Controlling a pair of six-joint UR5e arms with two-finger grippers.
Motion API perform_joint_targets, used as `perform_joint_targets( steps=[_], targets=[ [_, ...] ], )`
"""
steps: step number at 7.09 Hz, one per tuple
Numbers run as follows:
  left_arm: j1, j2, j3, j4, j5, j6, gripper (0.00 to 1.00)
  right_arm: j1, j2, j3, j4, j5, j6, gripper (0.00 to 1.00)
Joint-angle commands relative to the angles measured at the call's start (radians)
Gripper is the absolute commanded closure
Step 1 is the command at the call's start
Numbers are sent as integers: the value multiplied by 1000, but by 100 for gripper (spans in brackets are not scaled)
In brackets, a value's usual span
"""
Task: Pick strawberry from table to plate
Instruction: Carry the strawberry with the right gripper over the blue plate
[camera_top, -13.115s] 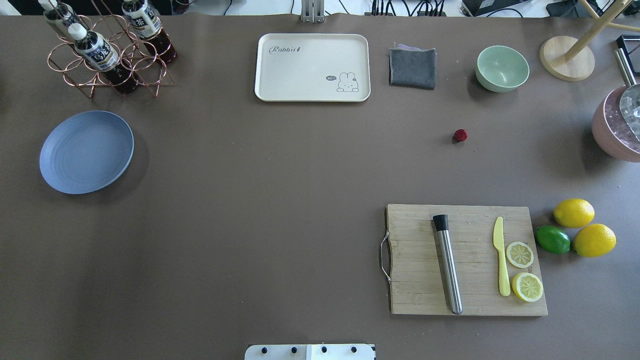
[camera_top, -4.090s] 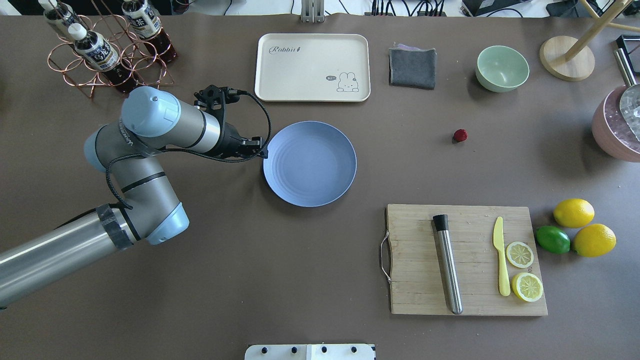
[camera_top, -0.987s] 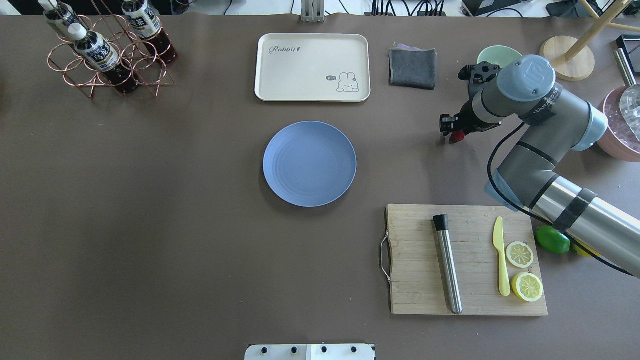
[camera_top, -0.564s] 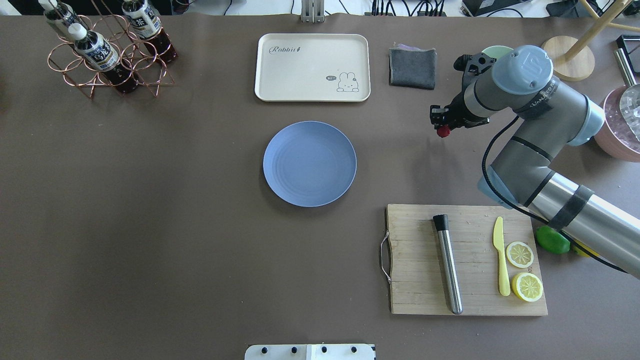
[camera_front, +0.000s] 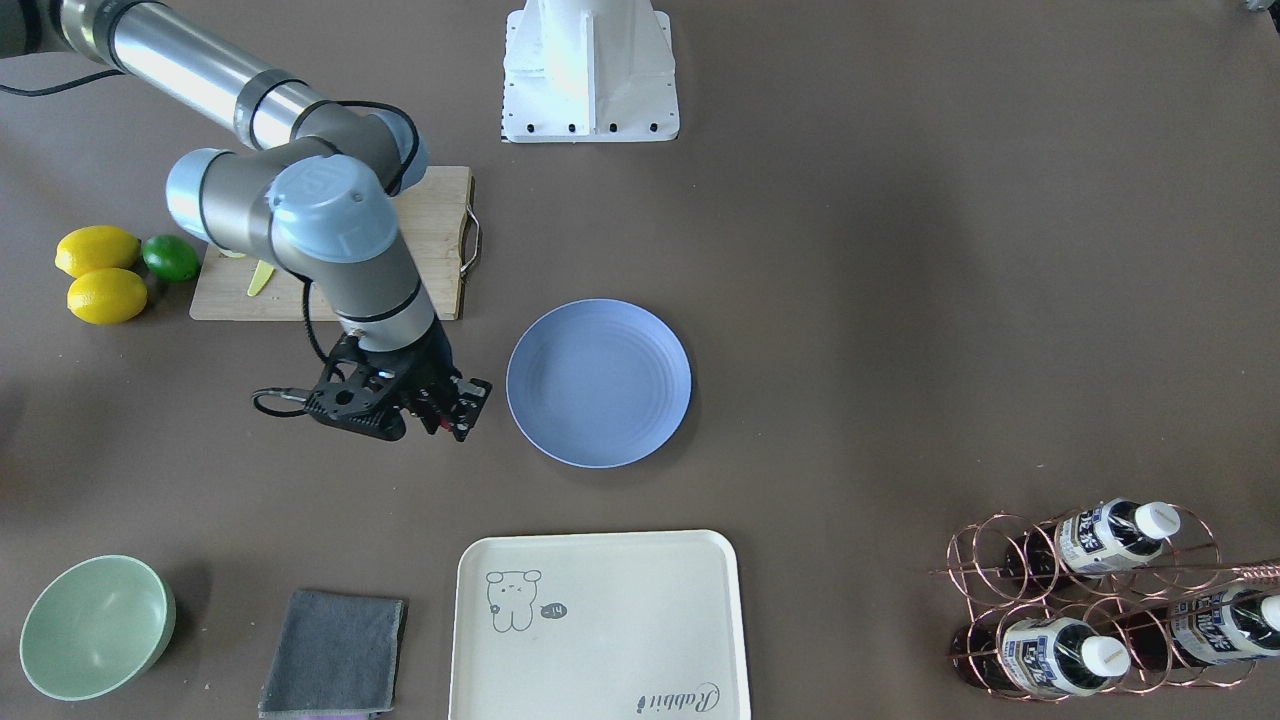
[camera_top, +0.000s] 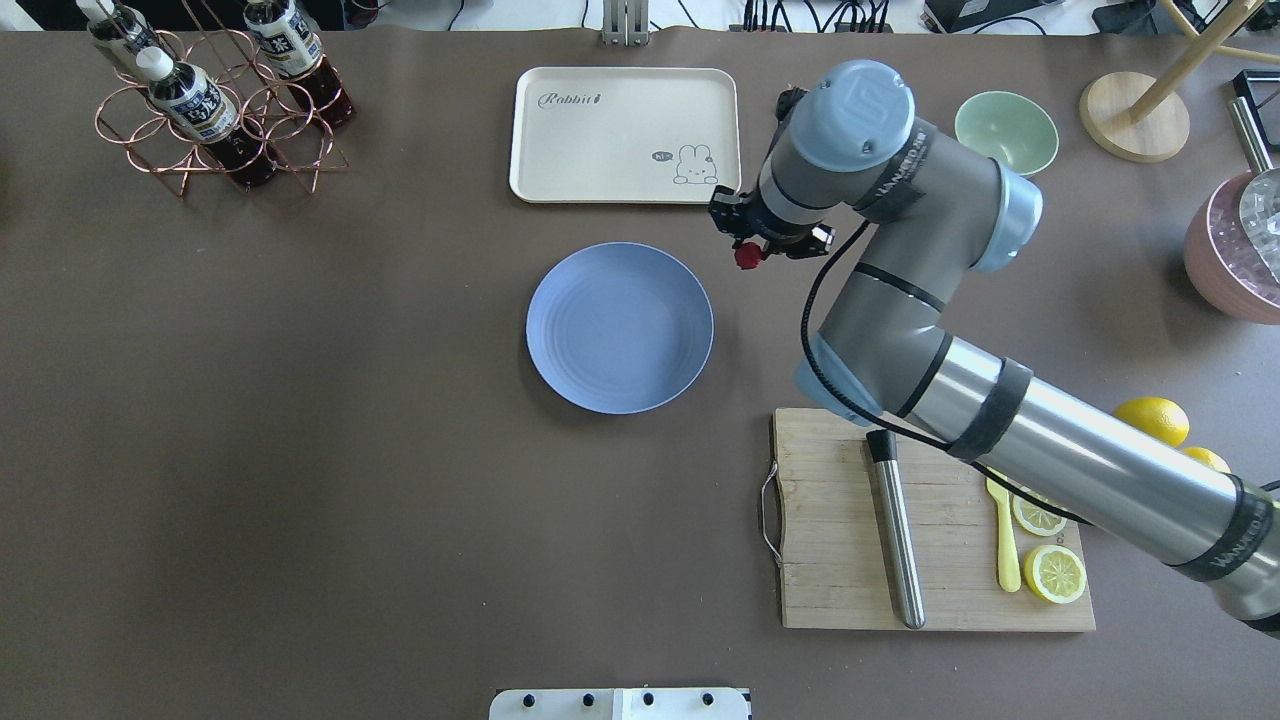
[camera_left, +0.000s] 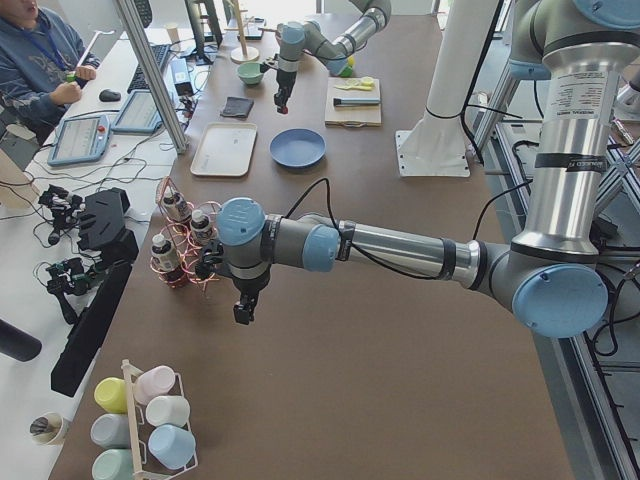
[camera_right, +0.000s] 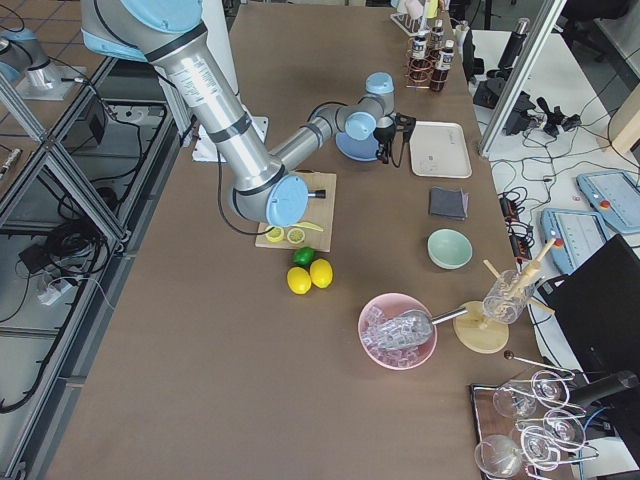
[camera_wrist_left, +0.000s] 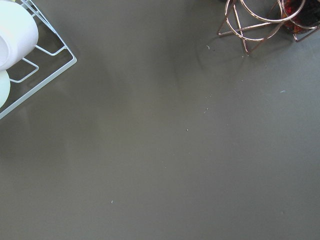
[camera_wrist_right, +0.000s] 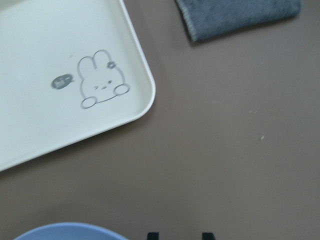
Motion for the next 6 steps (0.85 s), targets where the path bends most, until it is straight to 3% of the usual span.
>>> perform_joint_targets(
  steps=[1, 4, 6],
  targets=[
    [0, 17, 2, -3, -42, 0, 2, -136, 114, -14, -73, -132, 167, 100],
    [0, 28, 4, -3, -42, 0, 2, -177, 186, -149, -35, -198, 182, 100],
    [-2, 30, 4, -3, -42, 0, 2, -177, 185, -181, 16, -211, 179, 100]
  ],
)
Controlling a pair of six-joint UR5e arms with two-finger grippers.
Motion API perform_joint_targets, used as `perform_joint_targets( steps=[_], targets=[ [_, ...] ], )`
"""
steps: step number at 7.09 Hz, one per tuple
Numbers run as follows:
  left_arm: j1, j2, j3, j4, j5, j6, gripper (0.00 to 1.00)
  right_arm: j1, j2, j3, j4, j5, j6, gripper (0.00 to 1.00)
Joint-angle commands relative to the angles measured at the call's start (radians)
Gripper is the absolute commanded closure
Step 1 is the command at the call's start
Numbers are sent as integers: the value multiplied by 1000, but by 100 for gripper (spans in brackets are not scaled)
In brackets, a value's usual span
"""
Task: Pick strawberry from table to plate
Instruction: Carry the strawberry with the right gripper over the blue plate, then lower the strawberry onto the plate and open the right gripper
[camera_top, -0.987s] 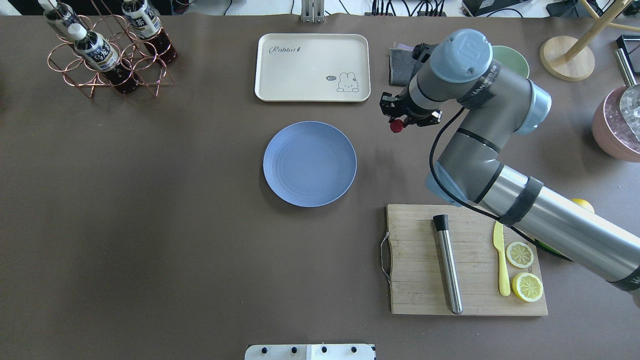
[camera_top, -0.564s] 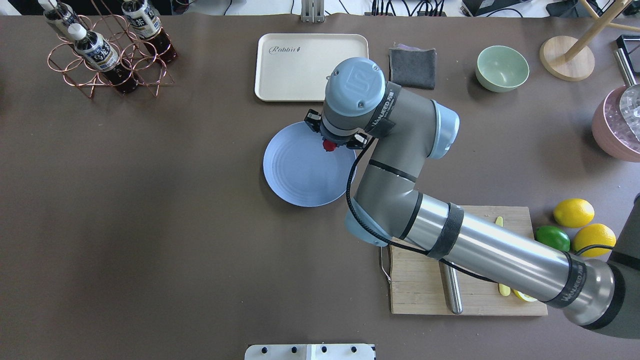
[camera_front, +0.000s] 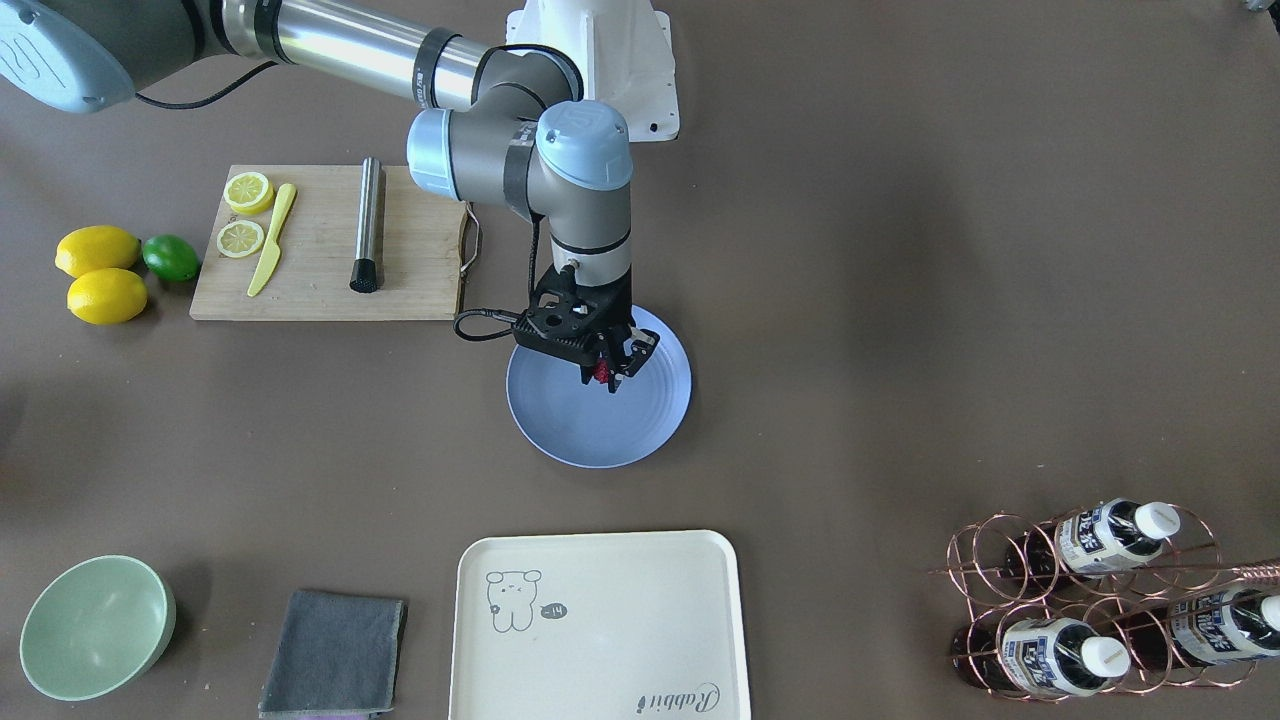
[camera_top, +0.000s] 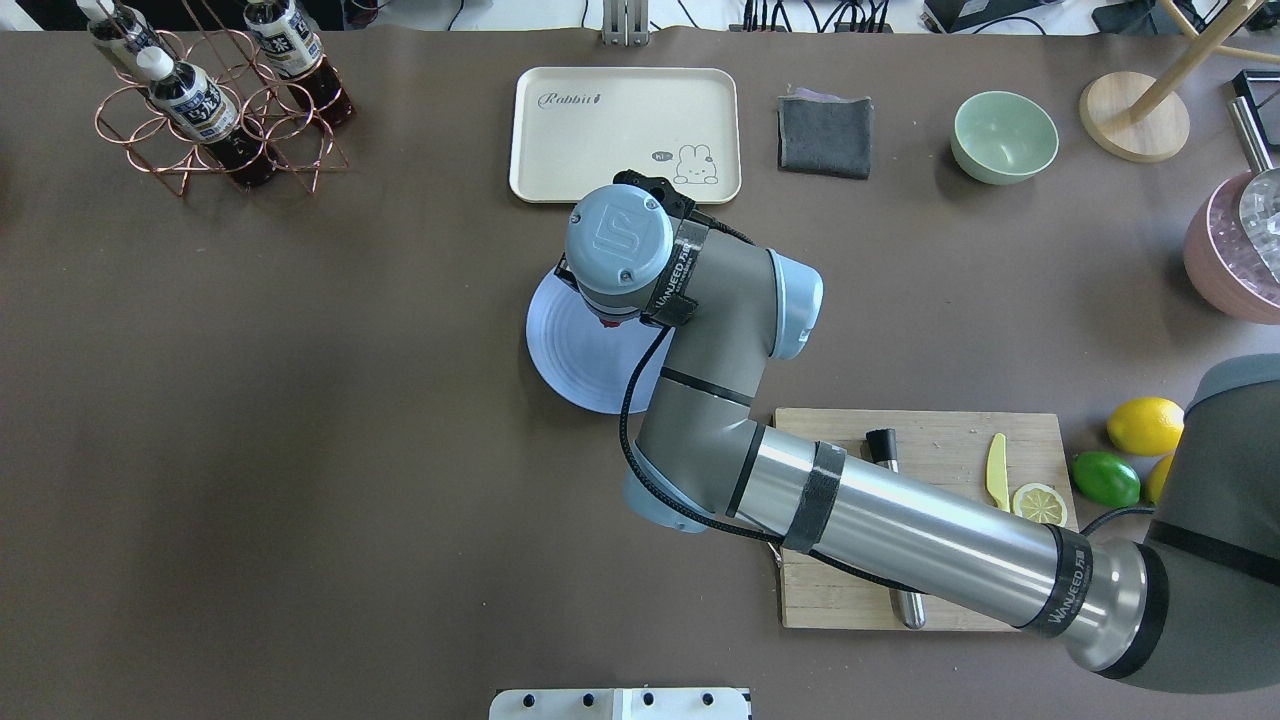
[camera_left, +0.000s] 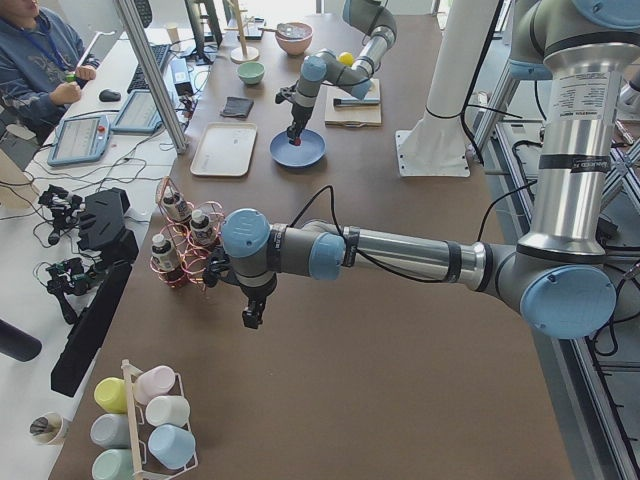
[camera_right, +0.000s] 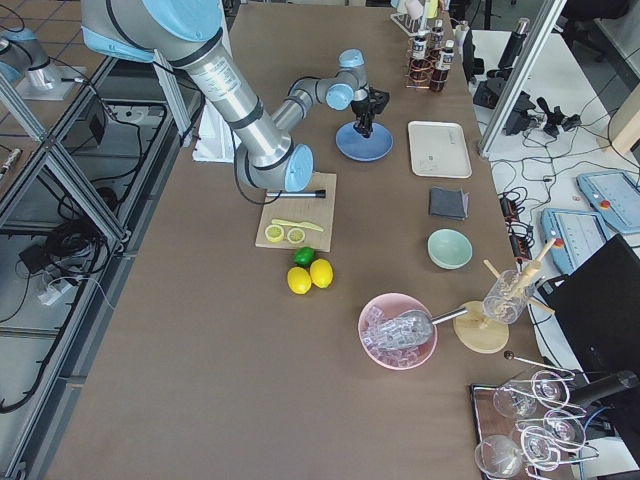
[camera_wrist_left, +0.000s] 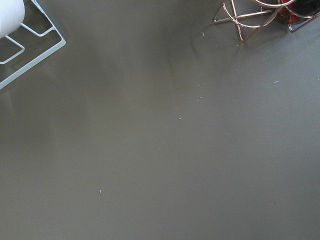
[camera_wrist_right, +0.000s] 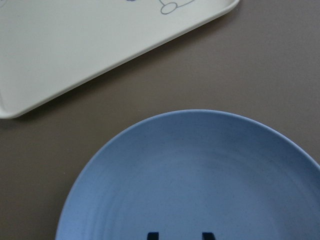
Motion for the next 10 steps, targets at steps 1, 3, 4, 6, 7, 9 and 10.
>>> perform_joint_targets(
  steps=[1, 3, 4, 6, 7, 9, 10],
  targets=[
    [-1, 1, 0, 0, 0, 0, 2, 0, 0, -37, 29, -6, -5, 100],
    [1, 1, 0, -2, 0, 0, 2, -3, -8, -45, 40, -6, -6, 100],
    [1, 1, 0, -2, 0, 2, 2, -5, -10, -46, 40, -6, -8, 100],
    [1, 1, 0, -3, -2, 2, 2, -8, -16, -53, 42, -5, -29, 100],
    [1, 1, -2, -3, -2, 2, 2, -9, -20, -53, 40, -5, -69, 19],
    [1, 1, 1, -3, -2, 2, 2, 15, -11, -31, 34, 13, -103, 1],
    [1, 1, 3, -3, -2, 2, 2, 59, -11, -8, 26, 77, -132, 1]
  ],
)
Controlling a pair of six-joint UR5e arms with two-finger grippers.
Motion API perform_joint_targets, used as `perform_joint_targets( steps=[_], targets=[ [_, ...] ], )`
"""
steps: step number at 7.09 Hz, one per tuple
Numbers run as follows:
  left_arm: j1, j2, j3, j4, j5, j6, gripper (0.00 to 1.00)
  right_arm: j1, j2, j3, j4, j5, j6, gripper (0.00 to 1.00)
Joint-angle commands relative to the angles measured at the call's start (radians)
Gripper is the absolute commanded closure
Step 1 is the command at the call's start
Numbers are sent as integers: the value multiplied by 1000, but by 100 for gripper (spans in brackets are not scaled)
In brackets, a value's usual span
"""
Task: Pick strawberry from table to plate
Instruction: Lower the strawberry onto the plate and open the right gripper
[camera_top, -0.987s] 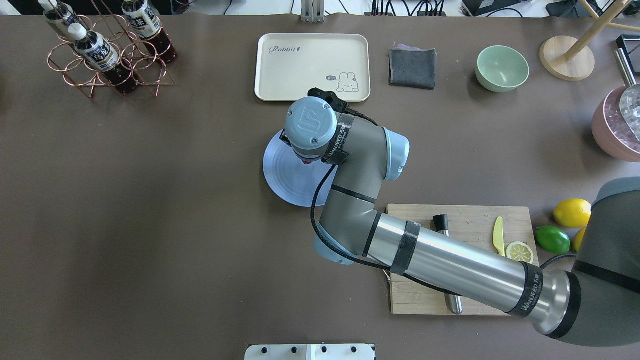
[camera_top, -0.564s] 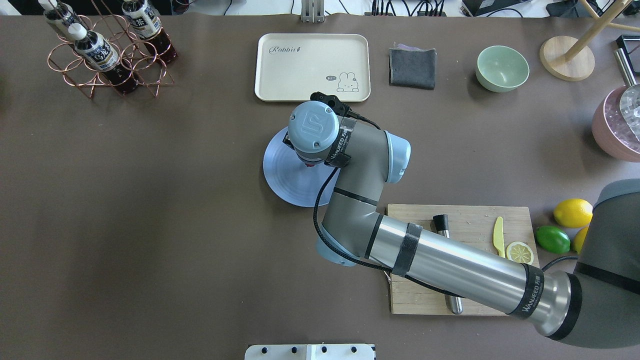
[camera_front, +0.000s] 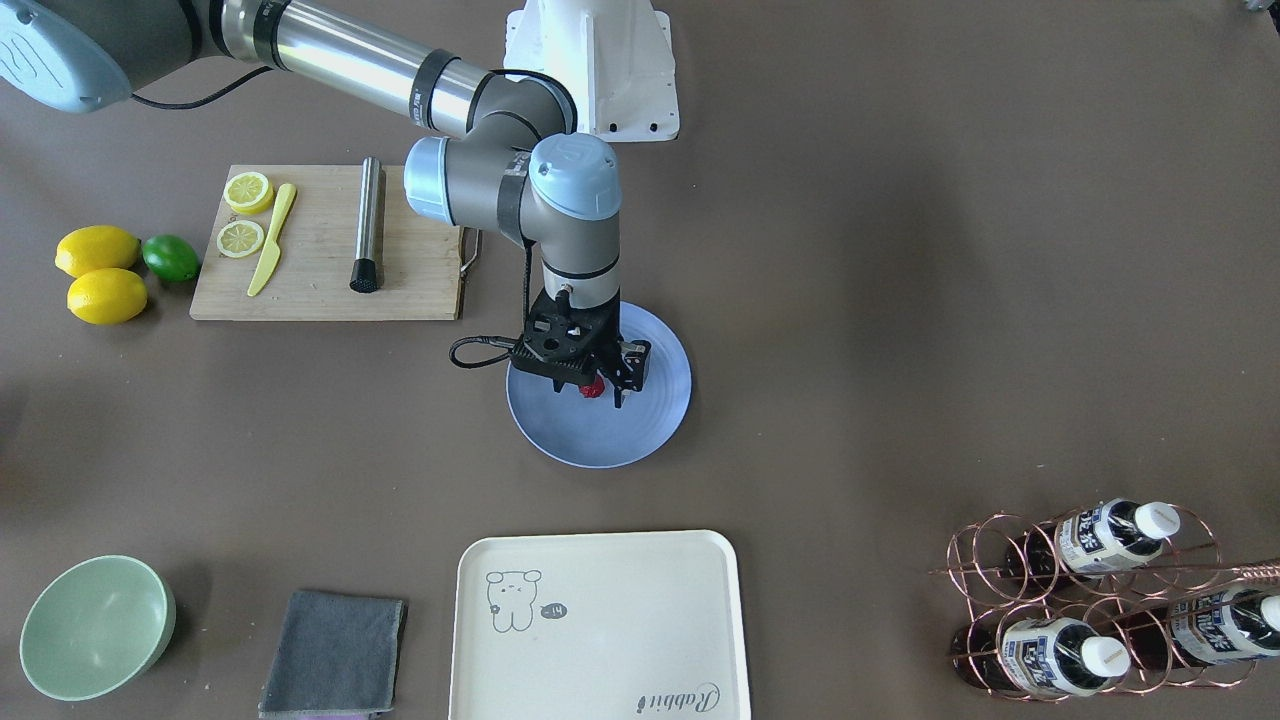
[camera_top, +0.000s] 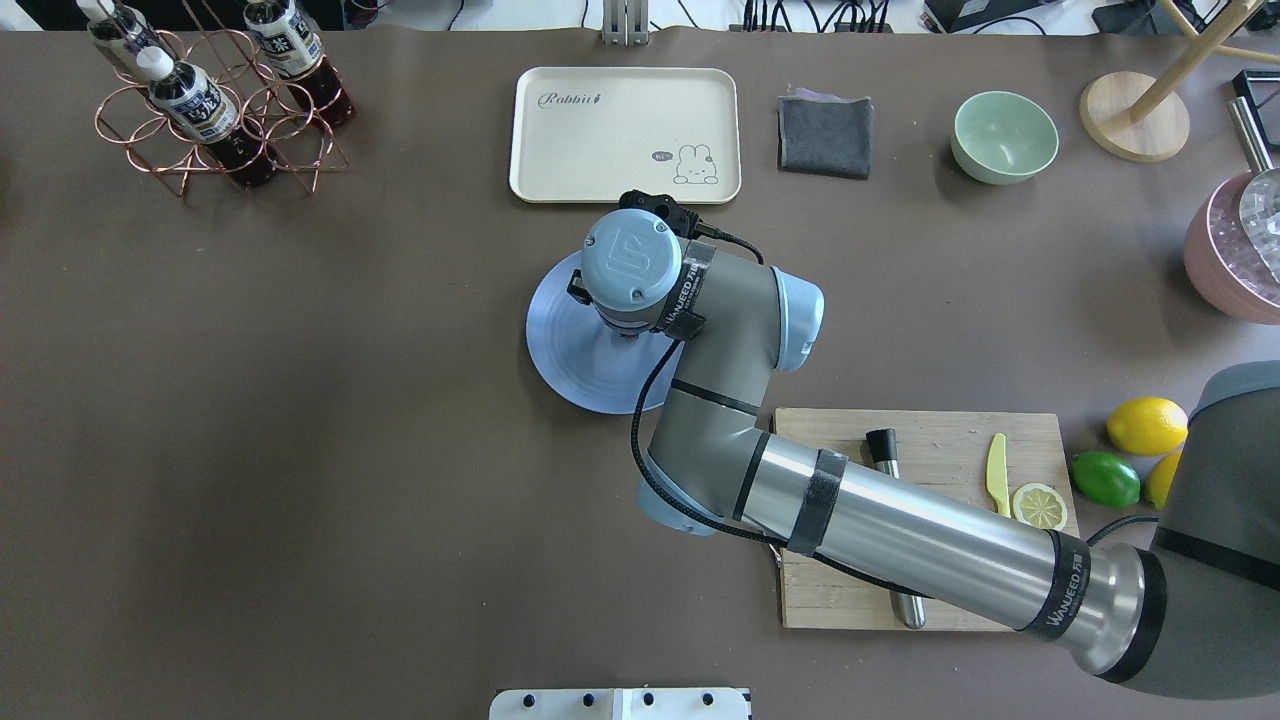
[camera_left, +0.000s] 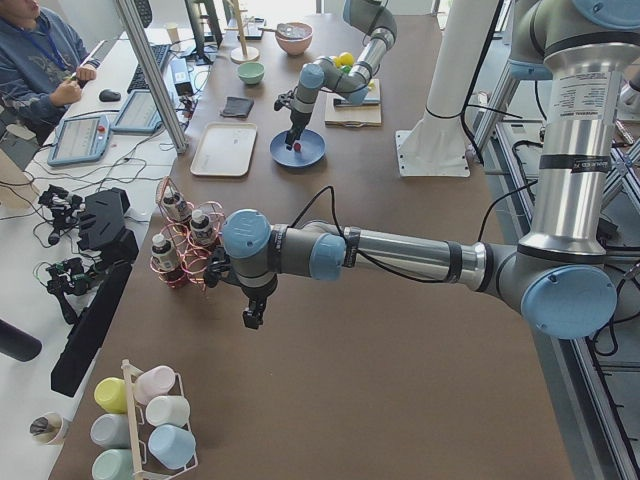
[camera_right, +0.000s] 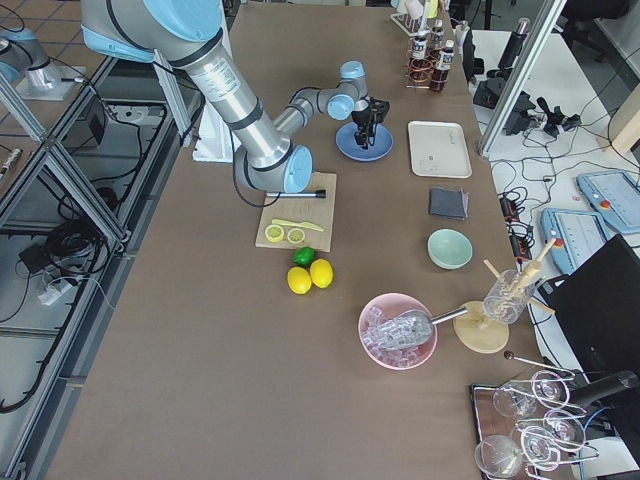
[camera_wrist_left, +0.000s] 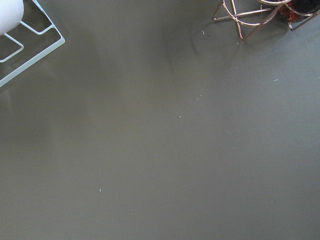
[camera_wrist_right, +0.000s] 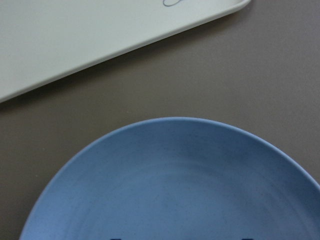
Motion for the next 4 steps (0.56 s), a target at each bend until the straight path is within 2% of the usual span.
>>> perform_joint_targets(
  steps=[1, 3, 4],
  targets=[
    [0, 0, 3, 0, 0, 0, 2, 99, -2, 52, -58, 123, -75, 1],
    [0, 17, 9, 5, 6, 0, 2, 255, -77, 164, -210, 269, -303, 1],
    [-2, 21, 9, 20, 6, -2, 2, 352, -187, 256, -244, 339, -486, 1]
  ],
)
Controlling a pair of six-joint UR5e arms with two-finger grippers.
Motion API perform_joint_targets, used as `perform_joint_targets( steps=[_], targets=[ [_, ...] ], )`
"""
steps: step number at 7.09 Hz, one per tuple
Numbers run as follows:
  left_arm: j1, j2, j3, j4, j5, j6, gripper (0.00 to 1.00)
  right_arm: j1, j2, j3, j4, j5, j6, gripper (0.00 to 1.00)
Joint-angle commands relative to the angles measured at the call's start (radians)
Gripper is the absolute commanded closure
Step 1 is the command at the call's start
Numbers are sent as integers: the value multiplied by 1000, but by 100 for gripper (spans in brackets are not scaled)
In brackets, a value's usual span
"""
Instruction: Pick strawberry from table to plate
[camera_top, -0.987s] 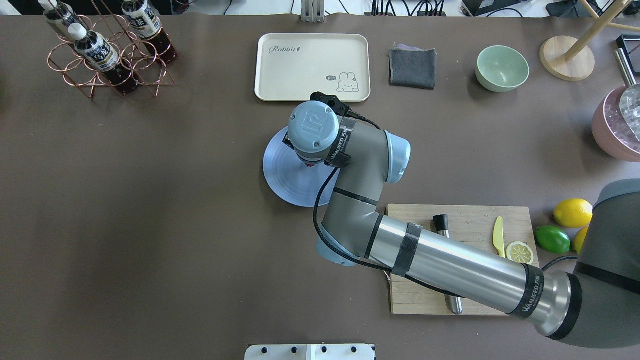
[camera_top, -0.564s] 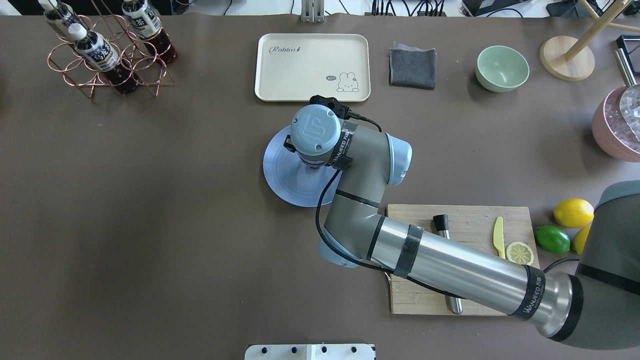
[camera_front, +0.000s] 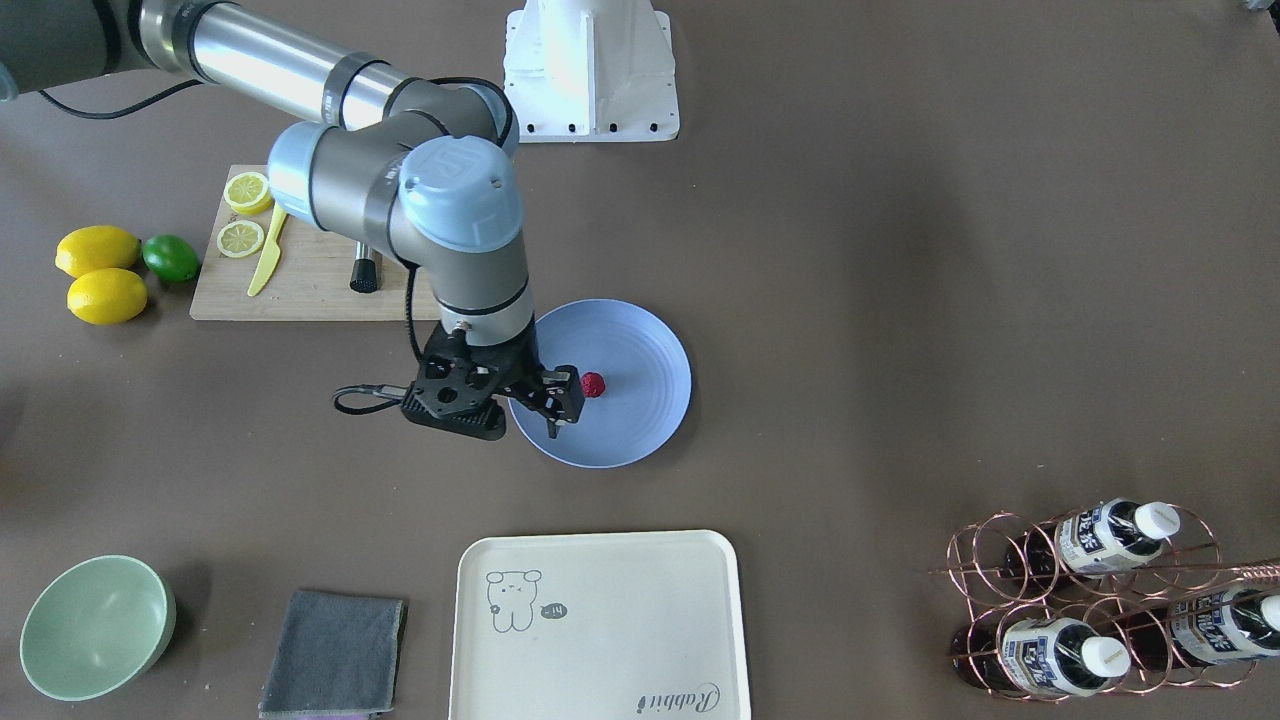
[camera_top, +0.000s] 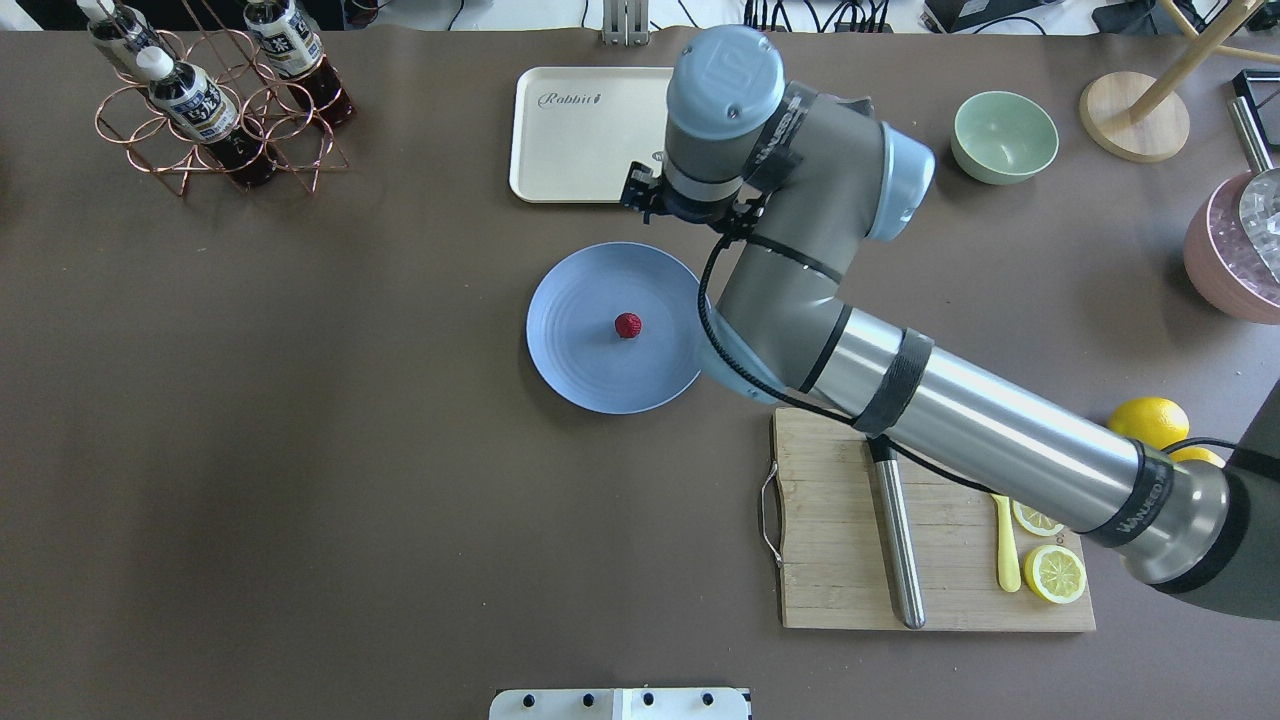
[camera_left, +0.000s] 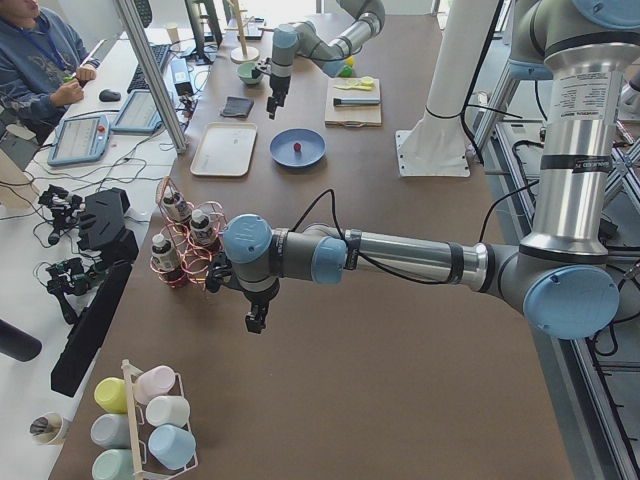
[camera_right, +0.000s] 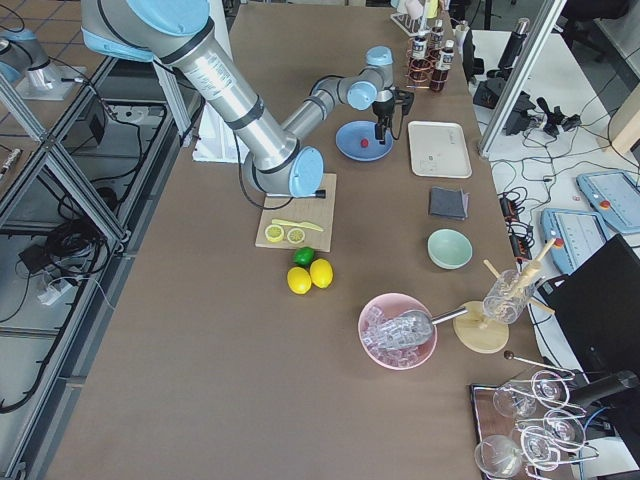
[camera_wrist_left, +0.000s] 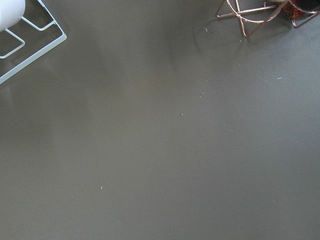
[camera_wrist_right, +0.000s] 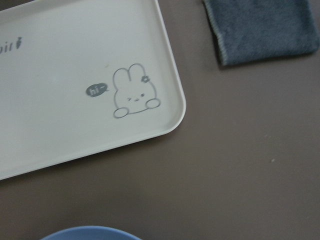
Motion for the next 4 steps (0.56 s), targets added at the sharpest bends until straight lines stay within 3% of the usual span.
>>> perform_joint_targets(
  steps=[1, 2, 4],
  targets=[
    [-1, 6, 0, 61, 6, -1, 2, 195, -228, 166, -64, 131, -364, 1],
    [-3, 11, -3, 64, 6, 0, 2, 271, -353, 215, -58, 144, -524, 1],
    [-1, 13, -2, 64, 7, 0, 2, 442, -531, 246, -52, 271, -826, 1]
  ],
)
